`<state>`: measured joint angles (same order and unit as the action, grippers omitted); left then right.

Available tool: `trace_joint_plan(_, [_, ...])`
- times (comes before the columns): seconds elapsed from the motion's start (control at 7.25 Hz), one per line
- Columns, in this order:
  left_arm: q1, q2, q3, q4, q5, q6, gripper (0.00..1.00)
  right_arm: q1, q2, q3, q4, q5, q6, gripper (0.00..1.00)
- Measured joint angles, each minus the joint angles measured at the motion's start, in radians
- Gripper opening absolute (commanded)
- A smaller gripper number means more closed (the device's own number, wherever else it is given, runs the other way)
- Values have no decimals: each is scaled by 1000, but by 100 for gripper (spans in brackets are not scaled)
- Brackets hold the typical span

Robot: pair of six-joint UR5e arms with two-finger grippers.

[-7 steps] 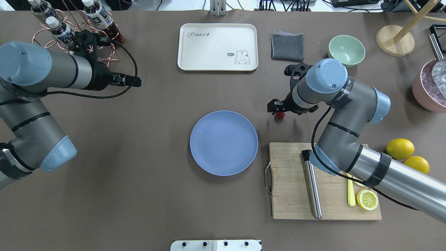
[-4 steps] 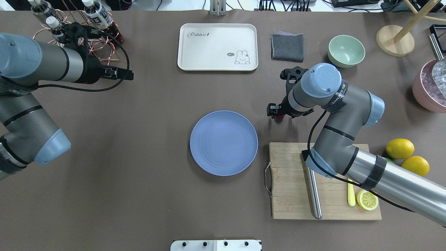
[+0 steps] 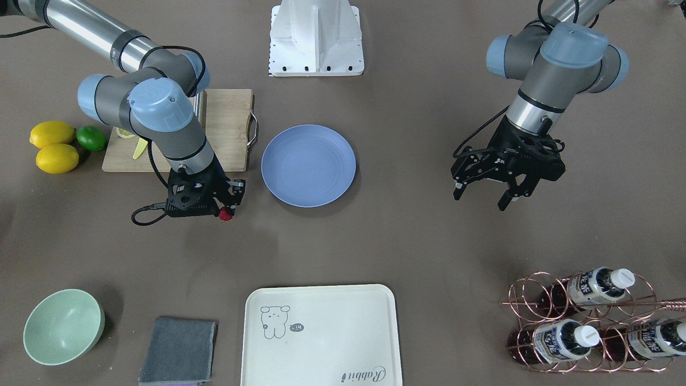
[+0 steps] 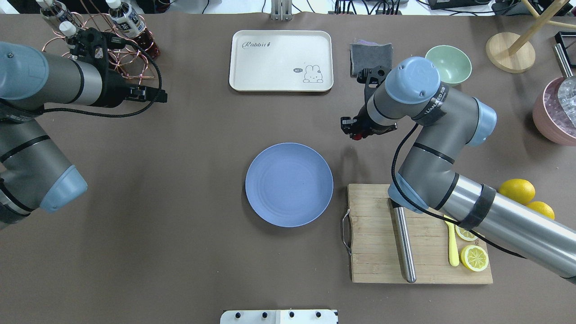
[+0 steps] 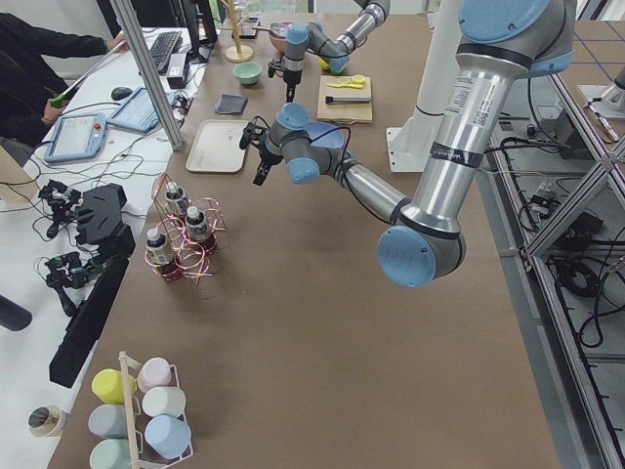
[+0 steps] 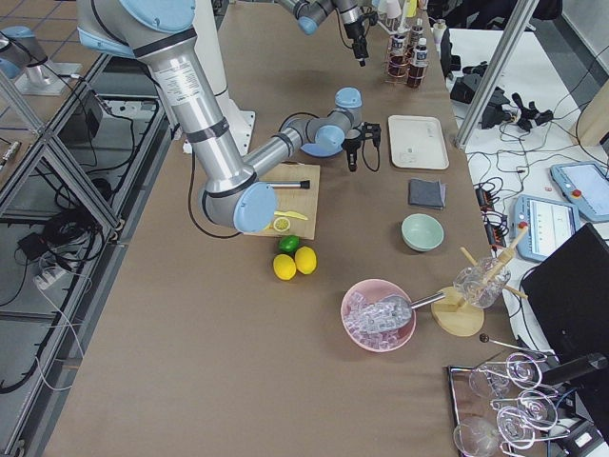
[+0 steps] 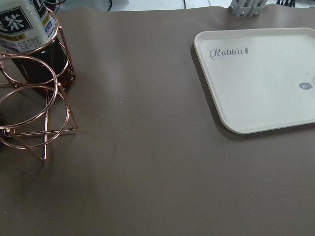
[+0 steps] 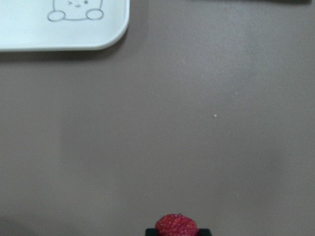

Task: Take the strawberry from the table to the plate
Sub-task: 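Close the right gripper on the strawberry and lift it, then carry the strawberry with the right gripper onto the blue plate and release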

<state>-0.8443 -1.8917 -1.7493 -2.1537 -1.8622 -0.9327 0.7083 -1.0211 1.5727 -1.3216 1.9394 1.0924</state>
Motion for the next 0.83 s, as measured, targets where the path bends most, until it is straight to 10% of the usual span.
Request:
trace_joint_plan(0.55, [-48,38,0,-9,-35,24,98,-98,116,79,-149,-49,84,0])
trace_joint_plan(0.83, [-128,92,29,3,-195,167,98,-228,135,83,-156,-156,132,0])
